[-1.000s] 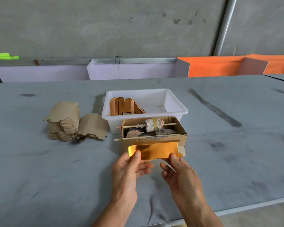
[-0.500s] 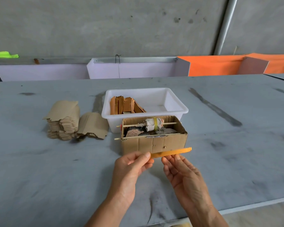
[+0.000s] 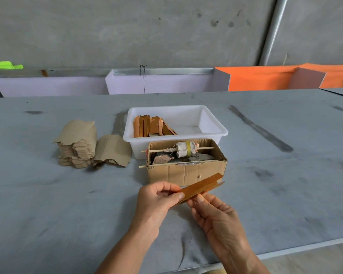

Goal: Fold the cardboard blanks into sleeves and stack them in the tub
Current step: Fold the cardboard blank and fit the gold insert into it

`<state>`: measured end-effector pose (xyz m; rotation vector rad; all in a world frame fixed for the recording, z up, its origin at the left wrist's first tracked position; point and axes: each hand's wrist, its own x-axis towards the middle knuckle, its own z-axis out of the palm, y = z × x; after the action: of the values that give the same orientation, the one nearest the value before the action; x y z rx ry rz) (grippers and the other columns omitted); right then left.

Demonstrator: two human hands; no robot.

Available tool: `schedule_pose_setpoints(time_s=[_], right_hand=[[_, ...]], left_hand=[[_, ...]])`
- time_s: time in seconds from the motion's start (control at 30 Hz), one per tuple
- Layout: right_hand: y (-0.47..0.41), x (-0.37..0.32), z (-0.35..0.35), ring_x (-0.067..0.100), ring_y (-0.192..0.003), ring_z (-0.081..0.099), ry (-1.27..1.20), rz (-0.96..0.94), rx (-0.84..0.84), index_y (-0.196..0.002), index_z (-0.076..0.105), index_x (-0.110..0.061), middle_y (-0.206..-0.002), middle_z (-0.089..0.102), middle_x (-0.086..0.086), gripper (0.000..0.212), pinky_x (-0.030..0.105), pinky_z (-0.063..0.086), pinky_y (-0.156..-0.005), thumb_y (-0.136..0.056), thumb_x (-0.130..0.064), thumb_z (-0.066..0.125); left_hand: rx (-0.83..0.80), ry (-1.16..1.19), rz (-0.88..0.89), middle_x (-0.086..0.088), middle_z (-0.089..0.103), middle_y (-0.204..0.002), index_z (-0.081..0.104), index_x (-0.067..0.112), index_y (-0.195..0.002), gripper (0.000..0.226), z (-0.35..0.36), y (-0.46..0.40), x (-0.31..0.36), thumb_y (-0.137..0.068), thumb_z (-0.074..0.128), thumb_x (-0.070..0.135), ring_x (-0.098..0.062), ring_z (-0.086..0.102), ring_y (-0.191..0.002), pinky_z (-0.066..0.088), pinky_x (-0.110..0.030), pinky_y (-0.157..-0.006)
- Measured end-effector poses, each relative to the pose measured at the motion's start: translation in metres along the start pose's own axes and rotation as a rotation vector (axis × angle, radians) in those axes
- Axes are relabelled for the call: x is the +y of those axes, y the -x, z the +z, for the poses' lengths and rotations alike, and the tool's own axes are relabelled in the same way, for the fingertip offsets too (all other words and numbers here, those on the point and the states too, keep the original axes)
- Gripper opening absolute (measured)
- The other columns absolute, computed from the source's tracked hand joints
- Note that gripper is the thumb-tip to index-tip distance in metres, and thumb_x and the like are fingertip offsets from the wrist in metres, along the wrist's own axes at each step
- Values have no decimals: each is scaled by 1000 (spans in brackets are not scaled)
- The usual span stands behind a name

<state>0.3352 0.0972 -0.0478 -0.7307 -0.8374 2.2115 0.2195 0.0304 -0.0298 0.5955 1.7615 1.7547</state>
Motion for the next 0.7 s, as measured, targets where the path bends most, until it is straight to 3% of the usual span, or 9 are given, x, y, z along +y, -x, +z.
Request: schedule_pose_setpoints(time_s=[0.17,0.37,0.5,0.63,0.7], right_hand=[[-1,1,1,16,-61,68,15,-7,11,-80,73,2,-76,71,17,16,20,55,-53,-66,-1,65],[0,0,3,16,-60,66,104,-4,15,-73,74,-3,-74,70,16,9,21,54,-50,-68,-5,67],[1,0,9,12,-57,62,216,-48,38,-61,70,-11,-67,67,11,17,21,50,-48,-77,-8,67],[-2,3,15,10,-56,57,253,-127,112,-63,62,-11,-58,62,4,24,23,42,-55,-87,-5,61],[-3,3,16,13,-56,54,229,-119,136,-66,61,-8,-58,60,6,21,24,41,-57,-87,-4,61]], left_hand=[[-99,-21,-61,-3,70,-79,65,10,-88,31,-4,-6,3,-69,74,-13,-11,66,-69,53,-20,-59],[-244,-184,24,-4,71,-73,66,13,-87,29,-7,-5,10,-73,70,-12,-9,65,-64,53,-22,-59],[-240,-316,132,2,69,-68,69,16,-79,25,-5,-4,12,-72,71,-8,-4,62,-62,53,-20,-61],[-194,-191,99,-4,73,-78,71,16,-85,16,-2,0,10,-75,76,6,-10,67,-72,56,-26,-67],[-201,-197,78,1,73,-81,69,19,-89,27,0,2,6,-68,82,7,-10,68,-76,55,-23,-68]])
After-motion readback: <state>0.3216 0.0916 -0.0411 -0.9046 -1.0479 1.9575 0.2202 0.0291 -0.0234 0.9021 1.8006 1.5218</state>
